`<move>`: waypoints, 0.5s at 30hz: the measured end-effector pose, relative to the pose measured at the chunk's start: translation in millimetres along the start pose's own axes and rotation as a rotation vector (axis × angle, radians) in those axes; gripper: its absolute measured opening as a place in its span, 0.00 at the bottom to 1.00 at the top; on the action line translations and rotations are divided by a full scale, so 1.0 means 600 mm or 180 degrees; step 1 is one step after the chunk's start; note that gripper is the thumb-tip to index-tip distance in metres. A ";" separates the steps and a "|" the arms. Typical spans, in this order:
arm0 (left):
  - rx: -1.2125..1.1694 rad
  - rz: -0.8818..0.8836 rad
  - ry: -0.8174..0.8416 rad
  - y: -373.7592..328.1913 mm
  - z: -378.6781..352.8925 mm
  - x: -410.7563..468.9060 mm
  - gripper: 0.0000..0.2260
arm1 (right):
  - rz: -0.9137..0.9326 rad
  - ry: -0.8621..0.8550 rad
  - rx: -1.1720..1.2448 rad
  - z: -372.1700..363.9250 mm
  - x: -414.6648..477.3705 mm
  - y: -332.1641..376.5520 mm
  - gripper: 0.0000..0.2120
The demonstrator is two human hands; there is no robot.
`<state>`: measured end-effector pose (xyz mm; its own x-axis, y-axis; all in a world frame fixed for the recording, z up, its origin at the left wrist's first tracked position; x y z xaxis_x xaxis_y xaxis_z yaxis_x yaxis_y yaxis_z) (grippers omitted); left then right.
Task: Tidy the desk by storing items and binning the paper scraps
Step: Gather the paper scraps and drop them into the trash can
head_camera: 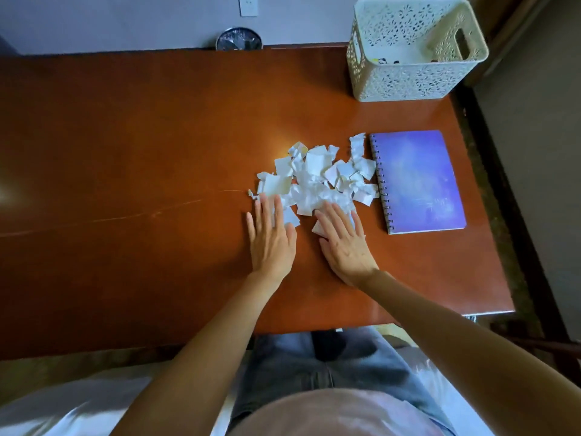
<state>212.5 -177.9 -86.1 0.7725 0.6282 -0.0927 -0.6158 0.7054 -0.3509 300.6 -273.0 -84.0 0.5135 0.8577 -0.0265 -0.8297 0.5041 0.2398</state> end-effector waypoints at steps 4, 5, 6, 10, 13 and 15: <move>-0.0039 -0.0120 -0.0237 -0.038 -0.008 0.016 0.24 | -0.0102 -0.0463 0.0408 0.032 0.022 -0.027 0.19; -0.0090 -0.0191 -0.0235 -0.051 -0.013 0.016 0.23 | -0.0129 -0.0539 0.0477 0.037 0.025 -0.034 0.19; -0.0136 -0.0252 -0.0252 -0.063 -0.016 0.013 0.23 | -0.0137 -0.0597 0.0539 0.042 0.028 -0.040 0.20; -0.0327 -0.0368 -0.0403 -0.091 -0.021 -0.005 0.23 | -0.0188 -0.0735 0.0844 0.062 0.029 -0.052 0.21; -0.0476 -0.0404 -0.0738 -0.104 -0.012 -0.024 0.23 | -0.0069 -0.0884 0.1103 0.079 0.016 -0.048 0.21; -0.0486 -0.0309 -0.1109 -0.098 0.008 -0.028 0.22 | 0.0028 -0.0998 0.1157 0.091 0.012 -0.048 0.22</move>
<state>235.0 -228.5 -59.7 0.7108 0.6534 0.2604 -0.4921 0.7265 -0.4796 340.3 -287.2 -37.9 0.5944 0.7617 0.2578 -0.7327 0.3808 0.5641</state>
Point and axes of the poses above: each hand's wrist, its own x-axis towards the middle knuckle, its own z-axis out of the back of the hand, y = z × x, the point moved 9 cm from there along x, towards the middle knuckle, and after that the axes turned 12 degrees about -z, right-handed, at the moved point
